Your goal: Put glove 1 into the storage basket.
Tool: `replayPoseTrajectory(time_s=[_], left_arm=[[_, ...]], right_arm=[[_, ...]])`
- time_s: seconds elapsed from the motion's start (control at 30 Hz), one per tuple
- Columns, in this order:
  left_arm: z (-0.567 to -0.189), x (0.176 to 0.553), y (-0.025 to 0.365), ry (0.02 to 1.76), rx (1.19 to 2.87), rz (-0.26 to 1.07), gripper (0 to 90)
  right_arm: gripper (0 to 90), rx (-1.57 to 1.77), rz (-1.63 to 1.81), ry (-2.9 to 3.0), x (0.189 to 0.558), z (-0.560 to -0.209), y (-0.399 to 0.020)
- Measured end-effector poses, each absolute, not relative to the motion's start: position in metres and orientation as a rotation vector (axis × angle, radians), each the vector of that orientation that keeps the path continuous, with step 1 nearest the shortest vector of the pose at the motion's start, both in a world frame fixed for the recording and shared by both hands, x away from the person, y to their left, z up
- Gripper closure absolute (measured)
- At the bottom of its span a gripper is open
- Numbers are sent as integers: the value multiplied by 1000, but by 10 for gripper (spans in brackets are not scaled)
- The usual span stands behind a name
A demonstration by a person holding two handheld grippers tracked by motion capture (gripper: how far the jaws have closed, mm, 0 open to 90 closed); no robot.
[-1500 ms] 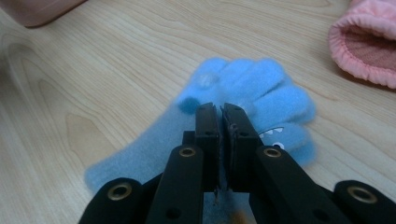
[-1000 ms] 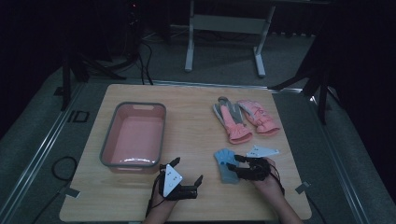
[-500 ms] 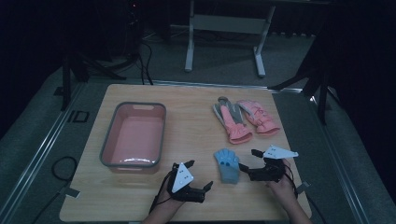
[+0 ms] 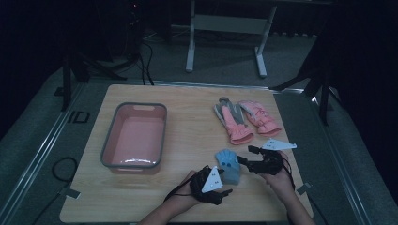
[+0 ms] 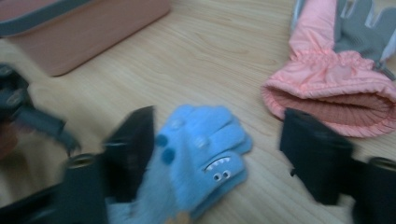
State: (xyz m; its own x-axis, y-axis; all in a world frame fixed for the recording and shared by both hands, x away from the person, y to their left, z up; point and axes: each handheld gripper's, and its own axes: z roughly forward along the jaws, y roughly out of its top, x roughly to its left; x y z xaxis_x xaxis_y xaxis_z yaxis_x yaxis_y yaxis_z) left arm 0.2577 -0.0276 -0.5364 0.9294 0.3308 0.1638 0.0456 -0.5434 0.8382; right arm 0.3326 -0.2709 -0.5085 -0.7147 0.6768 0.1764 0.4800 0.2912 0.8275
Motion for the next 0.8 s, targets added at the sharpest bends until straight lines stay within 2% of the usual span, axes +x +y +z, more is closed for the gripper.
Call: replayPoseTrajectory(time_s=[0.13, 0.3, 0.57, 0.67, 0.73, 0.8], left_arm=[[-540, 266, -40, 191, 2191, 365, 381], [-547, 274, -47, 132, 2265, 396, 383], [-551, 278, -45, 138, 2276, 412, 418], [-555, 276, -46, 138, 2293, 441, 423], [-557, 276, -45, 143, 2294, 447, 436], [-557, 276, -46, 136, 2302, 472, 460]], right_arm=[[451, 1184, 1341, 2405, 348, -520, -261], [383, 1225, 1269, 2427, 360, -535, -250], [398, 1190, 1158, 2492, 357, -551, -237], [498, 1149, 1171, 2491, 352, -552, -235], [649, 1118, 1184, 2505, 351, -553, -235], [720, 1127, 1204, 2517, 350, -554, -234]])
